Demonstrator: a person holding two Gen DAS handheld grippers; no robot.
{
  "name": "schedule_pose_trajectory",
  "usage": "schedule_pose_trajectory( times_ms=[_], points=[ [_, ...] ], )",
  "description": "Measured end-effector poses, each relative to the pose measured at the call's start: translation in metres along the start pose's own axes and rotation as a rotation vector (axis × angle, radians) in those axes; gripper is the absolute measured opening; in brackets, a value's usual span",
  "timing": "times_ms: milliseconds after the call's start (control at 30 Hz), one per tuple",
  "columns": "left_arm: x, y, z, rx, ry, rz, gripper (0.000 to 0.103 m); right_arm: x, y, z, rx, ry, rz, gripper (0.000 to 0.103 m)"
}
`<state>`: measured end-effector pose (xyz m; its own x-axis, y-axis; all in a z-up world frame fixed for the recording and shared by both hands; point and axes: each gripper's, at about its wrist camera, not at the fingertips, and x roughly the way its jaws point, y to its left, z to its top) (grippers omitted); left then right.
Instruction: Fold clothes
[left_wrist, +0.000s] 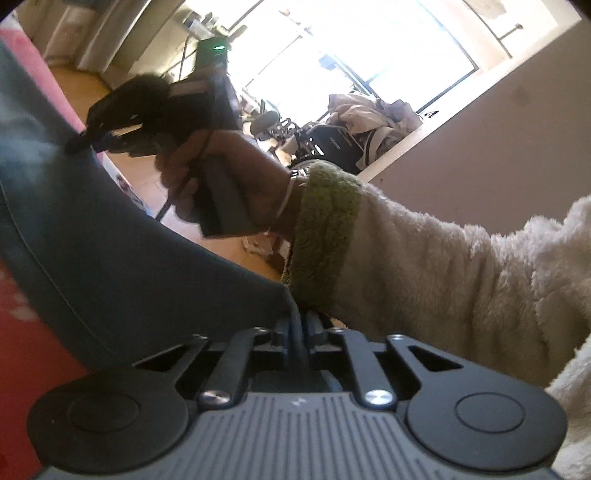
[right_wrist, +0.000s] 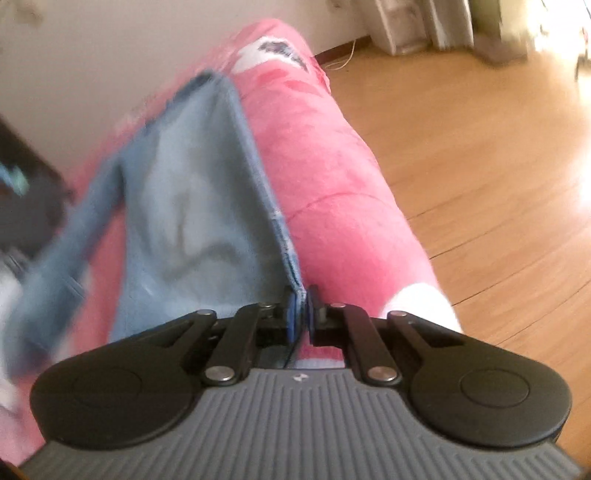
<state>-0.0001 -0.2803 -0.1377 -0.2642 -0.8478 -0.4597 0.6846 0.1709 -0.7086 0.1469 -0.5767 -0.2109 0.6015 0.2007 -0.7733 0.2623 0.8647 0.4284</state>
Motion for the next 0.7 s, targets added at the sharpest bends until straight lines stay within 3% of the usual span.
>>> schedule_pose_trajectory(
  times_ms=[33, 100, 267, 333, 533, 700],
  points=[
    [0.001, 0.005, 0.003, -0.008, 0.001, 0.002, 0.025, -0.004, -0.009, 0.000, 0.044, 0.001, 0.022, 0.017],
    [0.001, 0.006, 0.005, -0.009, 0.003, 0.007, 0.027, -0.012, -0.027, -0.001, 0.133, 0.004, 0.067, 0.033],
    [-0.012, -0.005, 0.005, 0.008, -0.025, 0.014, 0.044, -0.082, -0.056, -0.022, 0.273, -0.077, 0.097, 0.034],
    [-0.021, -0.010, 0.004, 0.000, -0.051, 0.007, 0.055, -0.122, -0.061, -0.032, 0.298, -0.153, 0.119, 0.034],
    [-0.050, -0.026, -0.007, -0.032, -0.131, -0.044, 0.068, -0.263, -0.065, -0.083, 0.269, -0.429, 0.113, 0.034],
    [-0.043, -0.045, -0.023, -0.038, -0.148, -0.060, 0.069, -0.364, -0.063, -0.128, 0.233, -0.643, 0.135, 0.036]
  ],
)
